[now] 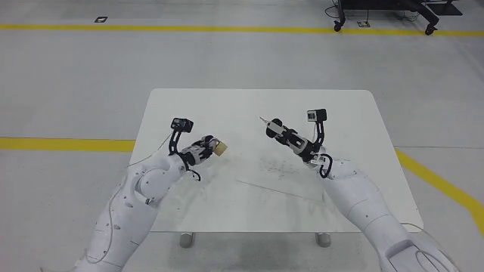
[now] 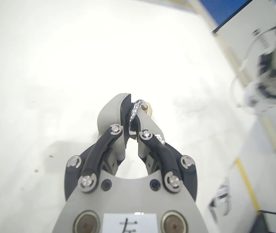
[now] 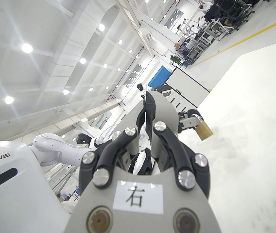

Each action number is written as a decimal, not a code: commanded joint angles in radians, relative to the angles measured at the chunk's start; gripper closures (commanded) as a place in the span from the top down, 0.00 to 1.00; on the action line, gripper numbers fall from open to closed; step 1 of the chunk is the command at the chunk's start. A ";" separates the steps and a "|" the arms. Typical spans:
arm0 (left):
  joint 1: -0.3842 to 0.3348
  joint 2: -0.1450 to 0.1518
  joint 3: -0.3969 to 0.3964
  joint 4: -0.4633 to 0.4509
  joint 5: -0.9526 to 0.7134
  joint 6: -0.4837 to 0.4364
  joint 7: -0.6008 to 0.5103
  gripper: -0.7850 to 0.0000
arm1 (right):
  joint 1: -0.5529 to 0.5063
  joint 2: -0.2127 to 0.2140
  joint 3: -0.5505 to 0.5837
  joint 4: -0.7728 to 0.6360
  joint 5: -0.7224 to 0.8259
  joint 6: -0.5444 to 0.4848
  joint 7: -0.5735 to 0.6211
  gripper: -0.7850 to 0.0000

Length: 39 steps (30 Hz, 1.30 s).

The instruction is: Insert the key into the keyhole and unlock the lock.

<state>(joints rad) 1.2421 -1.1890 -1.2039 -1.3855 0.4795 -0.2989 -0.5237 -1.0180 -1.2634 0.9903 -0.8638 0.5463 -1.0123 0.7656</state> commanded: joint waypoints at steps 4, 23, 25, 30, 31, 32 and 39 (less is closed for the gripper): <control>-0.003 -0.003 -0.042 0.055 -0.352 -0.066 -0.093 0.00 | 0.000 0.000 0.000 0.000 0.000 0.000 0.000 0.00; -0.110 -0.046 0.023 0.214 -0.942 0.238 -0.331 0.00 | -0.014 -0.024 -0.029 -0.053 -0.033 0.089 -0.118 0.00; -0.142 -0.056 0.046 0.259 -0.992 0.274 -0.357 0.00 | -0.020 -0.023 -0.018 -0.058 -0.035 0.084 -0.137 0.00; -0.180 -0.067 0.068 0.310 -1.038 0.303 -0.367 0.00 | -0.033 -0.021 0.000 -0.075 -0.010 0.086 -0.158 0.00; -0.180 -0.067 0.068 0.310 -1.038 0.303 -0.367 0.00 | -0.033 -0.021 0.000 -0.075 -0.010 0.086 -0.158 0.00; -0.180 -0.067 0.068 0.310 -1.038 0.303 -0.367 0.00 | -0.033 -0.021 0.000 -0.075 -0.010 0.086 -0.158 0.00; -0.156 -0.065 0.058 0.302 -1.047 0.329 -0.334 0.00 | -0.037 -0.021 -0.002 -0.083 -0.030 0.106 -0.162 0.00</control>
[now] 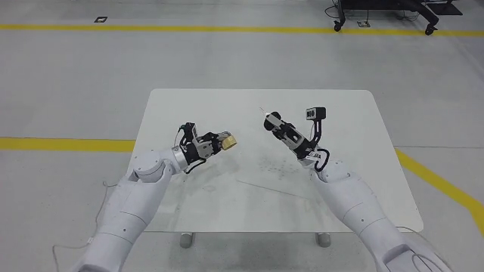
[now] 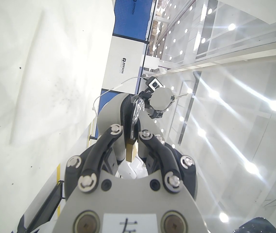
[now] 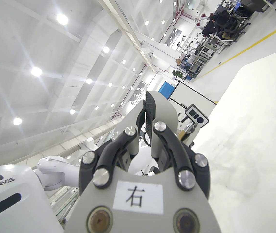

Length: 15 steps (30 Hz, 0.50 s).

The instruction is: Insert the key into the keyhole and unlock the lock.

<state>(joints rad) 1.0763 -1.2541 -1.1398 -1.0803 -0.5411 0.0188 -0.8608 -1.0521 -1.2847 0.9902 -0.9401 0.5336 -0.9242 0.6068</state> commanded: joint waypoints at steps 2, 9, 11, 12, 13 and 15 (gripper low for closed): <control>0.014 -0.001 -0.008 0.000 -0.061 0.040 -0.011 0.00 | -0.012 0.005 -0.004 -0.036 -0.059 0.100 0.011 0.00; 0.000 -0.016 0.063 -0.011 -0.019 0.101 0.026 0.00 | -0.198 0.087 0.162 -0.404 -0.210 0.528 0.093 0.00; 0.005 -0.020 0.084 -0.027 -0.003 0.099 0.043 0.00 | -0.321 0.115 0.240 -0.592 -0.264 0.660 0.117 0.00; 0.008 -0.022 0.089 -0.035 0.003 0.095 0.054 0.00 | -0.382 0.128 0.280 -0.682 -0.286 0.716 0.132 0.00; 0.010 -0.023 0.090 -0.040 0.007 0.088 0.066 0.00 | -0.441 0.138 0.321 -0.762 -0.301 0.757 0.140 0.00; 0.009 -0.022 0.084 -0.042 0.019 0.074 0.091 0.00 | -0.534 0.153 0.387 -0.882 -0.323 0.813 0.147 0.00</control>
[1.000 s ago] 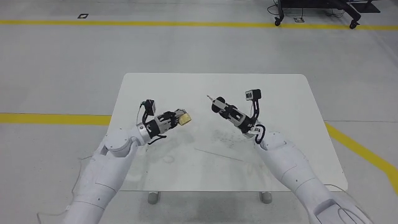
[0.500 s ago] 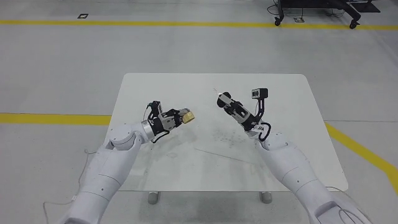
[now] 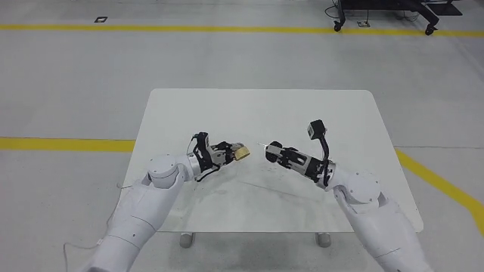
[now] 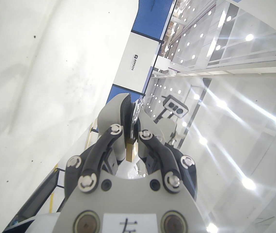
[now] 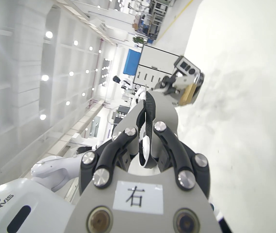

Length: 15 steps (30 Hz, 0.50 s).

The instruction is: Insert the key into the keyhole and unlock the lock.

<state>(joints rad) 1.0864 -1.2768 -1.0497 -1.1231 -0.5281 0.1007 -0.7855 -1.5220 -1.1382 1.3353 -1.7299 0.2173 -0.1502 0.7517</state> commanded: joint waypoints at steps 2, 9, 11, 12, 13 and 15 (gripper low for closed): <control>-0.001 0.001 -0.006 0.000 0.006 -0.008 0.015 0.00 | -0.108 0.011 0.067 -0.144 0.008 0.060 0.013 0.00; -0.001 0.001 -0.006 0.000 0.006 -0.008 0.015 0.00 | -0.108 0.011 0.067 -0.144 0.008 0.060 0.013 0.00; 0.011 0.001 -0.013 -0.011 -0.013 -0.006 0.029 0.00 | -0.108 0.011 0.067 -0.144 0.008 0.060 0.013 0.00; 0.018 0.001 -0.019 -0.015 -0.029 -0.005 0.033 0.00 | -0.108 0.011 0.066 -0.141 0.002 0.063 0.007 0.00; 0.022 0.001 -0.024 -0.018 -0.040 -0.002 0.032 0.00 | -0.104 0.011 0.054 -0.126 -0.043 0.081 -0.024 0.00; 0.026 0.002 -0.030 -0.018 -0.047 0.002 0.042 0.00 | -0.078 0.006 -0.004 -0.108 -0.137 0.119 -0.065 0.00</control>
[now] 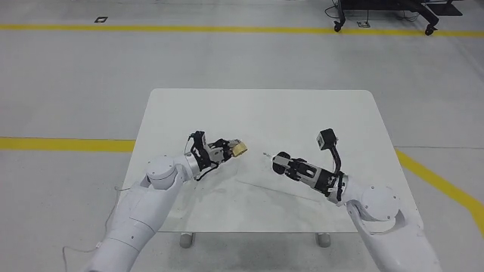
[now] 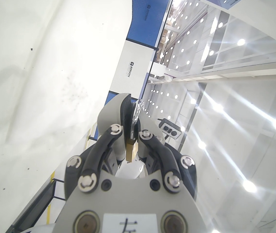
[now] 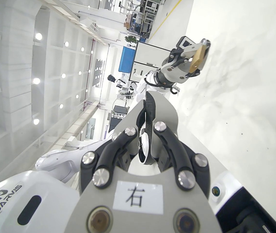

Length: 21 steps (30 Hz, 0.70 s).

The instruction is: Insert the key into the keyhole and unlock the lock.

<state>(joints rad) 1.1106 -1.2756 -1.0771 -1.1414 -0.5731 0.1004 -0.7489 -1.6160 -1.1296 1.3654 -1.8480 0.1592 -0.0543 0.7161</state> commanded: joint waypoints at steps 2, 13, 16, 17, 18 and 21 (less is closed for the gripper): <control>0.002 0.000 -0.004 0.003 -0.005 0.010 0.015 0.00 | 0.038 -0.008 -0.093 0.013 -0.162 0.055 -0.076 0.00; 0.013 -0.015 0.025 -0.009 0.021 -0.035 0.145 0.00 | 0.050 -0.037 -0.240 -0.027 -0.315 0.234 -0.360 0.00; 0.014 -0.020 0.036 -0.013 0.024 -0.041 0.152 0.00 | 0.057 -0.044 -0.267 -0.030 -0.304 0.264 -0.374 0.00; 0.013 -0.021 0.039 -0.012 0.024 -0.040 0.151 0.00 | 0.060 -0.045 -0.273 -0.027 -0.301 0.269 -0.376 0.00; 0.012 -0.022 0.041 -0.012 0.024 -0.041 0.149 0.00 | 0.063 -0.047 -0.279 -0.023 -0.299 0.271 -0.377 0.00; 0.009 -0.024 0.042 -0.005 0.015 -0.041 0.136 0.00 | 0.074 -0.051 -0.289 -0.006 -0.284 0.276 -0.376 0.00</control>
<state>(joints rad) 1.1209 -1.2988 -1.0345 -1.1491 -0.5520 0.0592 -0.6068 -1.5457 -1.1793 1.0786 -1.8600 -0.1305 0.2204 0.3390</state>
